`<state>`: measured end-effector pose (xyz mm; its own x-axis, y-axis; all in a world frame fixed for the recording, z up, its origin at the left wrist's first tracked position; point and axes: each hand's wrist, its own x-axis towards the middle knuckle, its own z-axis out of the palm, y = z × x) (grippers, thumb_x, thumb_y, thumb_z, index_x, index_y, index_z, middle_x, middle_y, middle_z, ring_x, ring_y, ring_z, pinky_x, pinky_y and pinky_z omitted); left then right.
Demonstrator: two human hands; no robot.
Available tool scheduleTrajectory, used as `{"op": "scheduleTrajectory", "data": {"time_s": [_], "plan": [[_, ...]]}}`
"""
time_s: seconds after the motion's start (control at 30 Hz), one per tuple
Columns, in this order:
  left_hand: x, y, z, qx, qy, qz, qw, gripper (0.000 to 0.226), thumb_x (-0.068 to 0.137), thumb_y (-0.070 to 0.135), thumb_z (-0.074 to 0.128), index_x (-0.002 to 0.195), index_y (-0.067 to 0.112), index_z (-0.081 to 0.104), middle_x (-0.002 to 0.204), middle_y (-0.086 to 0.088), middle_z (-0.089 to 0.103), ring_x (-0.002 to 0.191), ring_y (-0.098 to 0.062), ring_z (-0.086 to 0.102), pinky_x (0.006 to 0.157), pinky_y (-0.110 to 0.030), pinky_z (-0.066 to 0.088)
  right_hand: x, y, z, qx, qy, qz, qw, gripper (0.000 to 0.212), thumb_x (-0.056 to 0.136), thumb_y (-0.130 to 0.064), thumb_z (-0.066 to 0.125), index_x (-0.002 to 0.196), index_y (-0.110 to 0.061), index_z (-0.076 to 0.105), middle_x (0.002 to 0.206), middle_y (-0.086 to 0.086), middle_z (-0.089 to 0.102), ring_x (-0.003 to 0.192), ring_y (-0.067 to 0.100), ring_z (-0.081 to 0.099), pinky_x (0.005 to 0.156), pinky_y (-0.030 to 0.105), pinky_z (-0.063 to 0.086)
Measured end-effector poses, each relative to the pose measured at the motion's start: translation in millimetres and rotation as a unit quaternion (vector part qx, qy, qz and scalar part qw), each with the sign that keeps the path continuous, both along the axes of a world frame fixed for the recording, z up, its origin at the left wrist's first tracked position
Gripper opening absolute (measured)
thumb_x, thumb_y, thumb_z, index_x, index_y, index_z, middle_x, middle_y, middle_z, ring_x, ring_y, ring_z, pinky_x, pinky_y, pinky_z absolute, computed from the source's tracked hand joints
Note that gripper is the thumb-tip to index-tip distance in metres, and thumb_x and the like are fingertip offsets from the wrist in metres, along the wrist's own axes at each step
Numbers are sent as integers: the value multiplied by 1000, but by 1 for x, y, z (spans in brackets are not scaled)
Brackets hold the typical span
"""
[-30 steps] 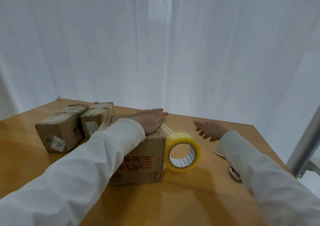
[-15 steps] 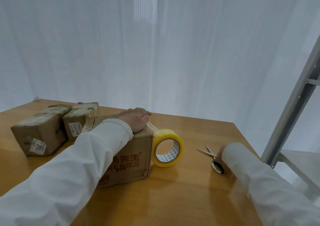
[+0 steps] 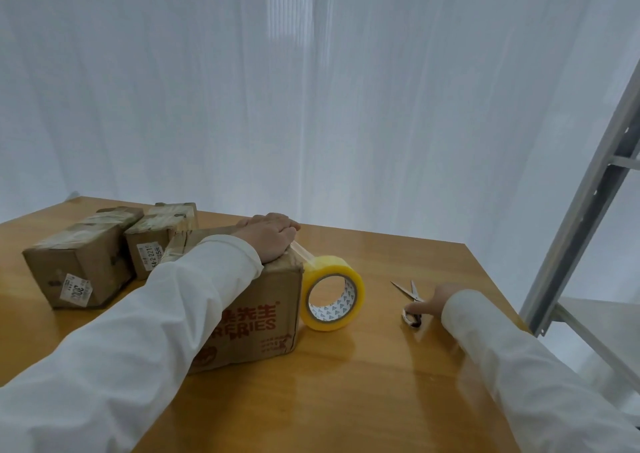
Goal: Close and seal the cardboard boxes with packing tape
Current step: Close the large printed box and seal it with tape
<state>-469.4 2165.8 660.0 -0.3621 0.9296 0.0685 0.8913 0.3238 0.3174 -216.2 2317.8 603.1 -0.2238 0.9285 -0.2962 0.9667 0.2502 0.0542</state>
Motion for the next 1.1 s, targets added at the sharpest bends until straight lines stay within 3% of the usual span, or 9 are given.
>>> {"op": "scheduleTrajectory", "data": {"time_s": [0.1, 0.3, 0.37, 0.43, 0.5, 0.53, 0.73, 0.9, 1.1], "plan": [[0, -2, -1, 7, -2, 1, 1000, 41, 103, 30, 22, 139, 32, 41, 152, 8, 29, 140, -16, 23, 114, -35, 13, -5, 15, -15, 4, 4, 12, 1000, 49, 81, -65, 58, 88, -16, 53, 76, -6, 51, 66, 9, 50, 51, 19, 34], [-1, -2, -2, 17, 2, 2, 1000, 40, 103, 31, 22, 137, 33, 43, 151, 8, 31, 139, -15, 24, 113, -34, 13, -6, 16, -21, 54, 20, 48, 997, 30, 85, -45, 60, 87, -18, 49, 74, -5, 49, 63, 10, 47, 51, 20, 34], [-1, -2, -3, 18, -5, 2, 1000, 40, 102, 31, 22, 136, 34, 44, 151, 8, 31, 139, -15, 24, 112, -34, 12, -6, 19, -28, 19, 96, 21, 995, 26, 84, -38, 60, 76, -15, 50, 70, -2, 51, 56, 11, 45, 50, 21, 34], [-3, -1, -3, 15, -7, 1, 1000, 40, 102, 31, 22, 136, 35, 44, 151, 8, 31, 139, -15, 24, 113, -34, 12, -10, 18, -25, -107, 332, -25, 937, 23, 87, -29, 59, 74, -10, 55, 73, 5, 59, 48, 13, 45, 51, 25, 38], [-4, 1, -3, 9, -12, 2, 1000, 40, 103, 31, 22, 136, 35, 44, 151, 9, 30, 140, -15, 23, 113, -34, 12, -16, 4, -10, -225, 537, -48, 811, 26, 91, -33, 60, 79, -9, 58, 83, 8, 64, 45, 11, 45, 50, 24, 44], [-5, 2, -3, 5, -13, 3, 1000, 40, 103, 31, 22, 135, 35, 44, 151, 9, 30, 140, -16, 23, 113, -34, 12, -18, -5, 1, -271, 573, -31, 773, 29, 89, -40, 61, 83, -12, 58, 82, 5, 64, 47, 10, 47, 50, 24, 46], [-6, 3, -3, 9, -13, 1, 1000, 39, 103, 30, 23, 134, 35, 45, 150, 7, 32, 139, -16, 25, 112, -34, 14, -32, -49, 24, -564, 385, 206, 701, 98, 34, -88, 67, 97, -14, 53, 83, -1, 60, 64, 12, 57, 55, 26, 53], [-6, 3, -5, 9, -12, 7, 1000, 38, 102, 30, 23, 132, 35, 46, 148, 6, 35, 137, -18, 28, 111, -36, 17, -38, -63, 0, -614, 357, 221, 668, 103, 32, -90, 65, 101, -15, 51, 88, -3, 68, 73, 12, 64, 60, 28, 56], [-5, 3, -3, 15, -20, 12, 1000, 38, 102, 30, 24, 133, 34, 46, 148, 7, 35, 137, -17, 27, 111, -35, 16, -63, -82, -11, -610, 469, 140, 623, 99, 34, -87, 67, 100, -14, 52, 91, 1, 69, 68, 12, 62, 53, 21, 48]]}}
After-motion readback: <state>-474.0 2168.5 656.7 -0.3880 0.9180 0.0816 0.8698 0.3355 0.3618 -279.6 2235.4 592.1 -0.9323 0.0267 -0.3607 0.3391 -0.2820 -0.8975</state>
